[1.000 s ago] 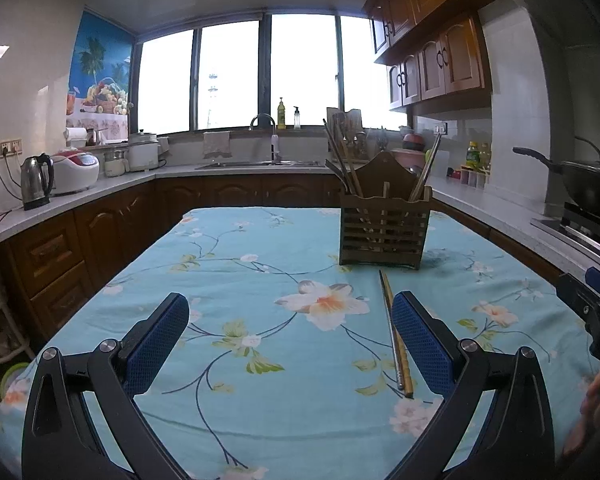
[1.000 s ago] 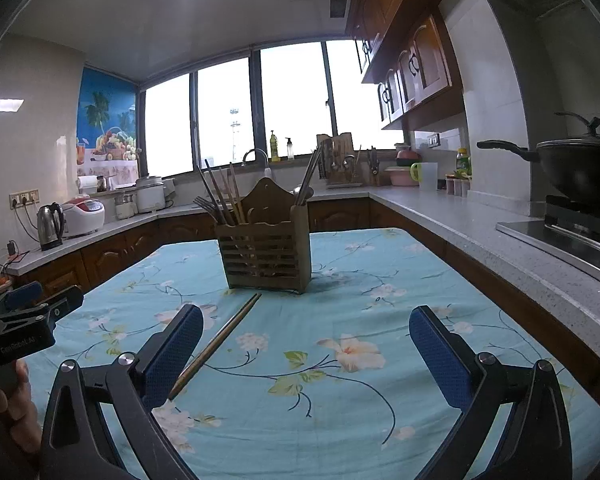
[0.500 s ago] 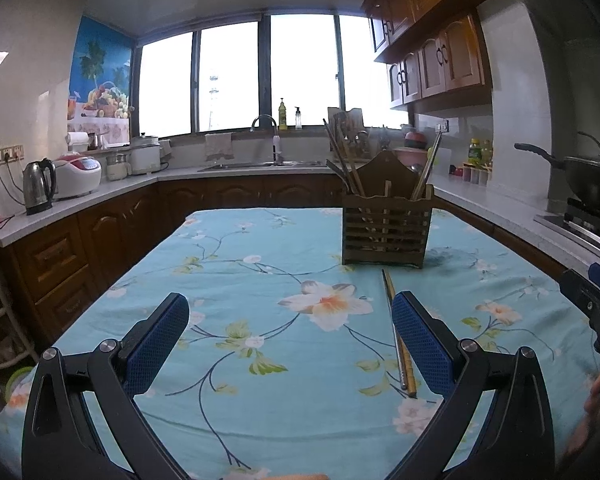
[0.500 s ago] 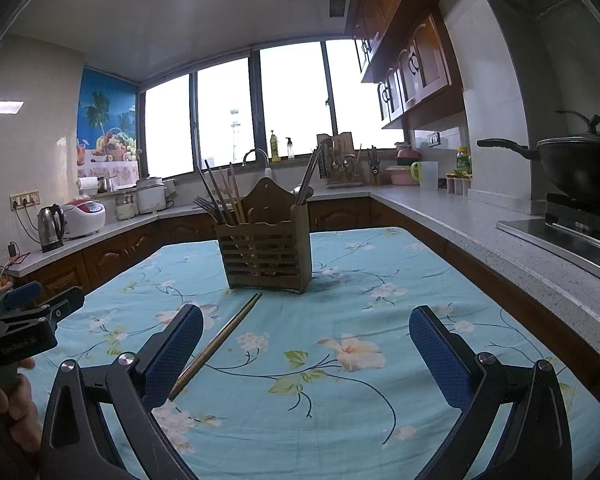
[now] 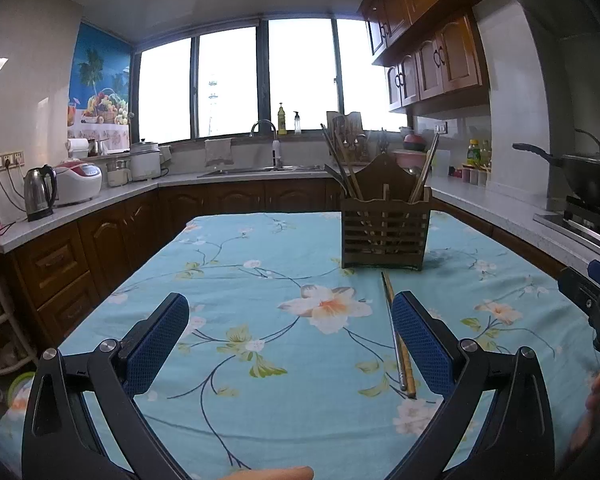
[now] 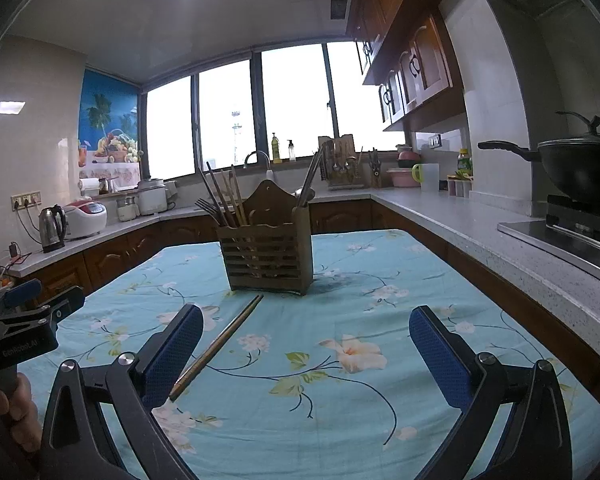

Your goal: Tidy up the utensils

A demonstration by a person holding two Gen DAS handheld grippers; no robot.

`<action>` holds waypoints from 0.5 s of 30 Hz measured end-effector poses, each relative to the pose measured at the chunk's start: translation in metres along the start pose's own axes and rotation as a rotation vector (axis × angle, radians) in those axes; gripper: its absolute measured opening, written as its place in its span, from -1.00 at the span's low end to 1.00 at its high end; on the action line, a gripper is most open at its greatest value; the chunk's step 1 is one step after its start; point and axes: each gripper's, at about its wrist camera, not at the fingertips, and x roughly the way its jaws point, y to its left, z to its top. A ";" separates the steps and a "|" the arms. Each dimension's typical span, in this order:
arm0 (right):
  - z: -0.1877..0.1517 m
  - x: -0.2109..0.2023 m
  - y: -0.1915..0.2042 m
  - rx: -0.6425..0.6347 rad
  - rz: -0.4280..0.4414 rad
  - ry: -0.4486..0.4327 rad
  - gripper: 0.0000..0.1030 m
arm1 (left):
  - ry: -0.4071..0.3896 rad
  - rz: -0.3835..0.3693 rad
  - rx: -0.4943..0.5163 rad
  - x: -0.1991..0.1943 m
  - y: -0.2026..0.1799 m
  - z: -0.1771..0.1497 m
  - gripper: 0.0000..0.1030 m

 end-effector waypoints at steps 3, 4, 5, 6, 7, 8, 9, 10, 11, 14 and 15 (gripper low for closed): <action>0.000 0.000 0.001 0.001 0.001 0.001 1.00 | 0.000 0.000 0.001 0.000 0.000 0.000 1.00; 0.000 0.000 0.001 0.001 0.002 0.000 1.00 | -0.001 -0.001 0.001 0.000 0.000 0.000 1.00; 0.000 0.000 0.001 0.001 0.001 -0.001 1.00 | -0.003 -0.001 0.001 -0.001 0.000 0.000 1.00; 0.000 -0.001 0.001 0.001 0.001 -0.002 1.00 | -0.005 0.001 0.002 -0.001 0.000 0.001 1.00; 0.000 0.000 0.001 0.001 0.002 -0.003 1.00 | -0.005 0.002 0.003 -0.001 0.000 0.001 1.00; 0.000 0.000 0.001 0.001 0.003 -0.003 1.00 | -0.004 -0.001 0.003 -0.001 0.000 0.001 1.00; 0.000 0.000 0.001 0.001 0.003 -0.003 1.00 | -0.004 -0.003 0.004 -0.002 0.000 0.001 1.00; 0.000 0.000 0.001 0.001 0.003 -0.003 1.00 | -0.004 -0.003 0.003 -0.002 0.000 0.001 1.00; 0.000 0.000 0.001 0.001 0.003 -0.003 1.00 | -0.004 -0.003 0.003 -0.003 0.001 0.002 1.00; 0.001 0.000 0.002 0.002 0.005 -0.005 1.00 | 0.001 -0.006 0.003 -0.002 0.000 0.001 1.00; 0.001 0.001 0.001 0.002 0.006 -0.005 1.00 | 0.002 -0.005 0.001 -0.003 0.000 0.002 1.00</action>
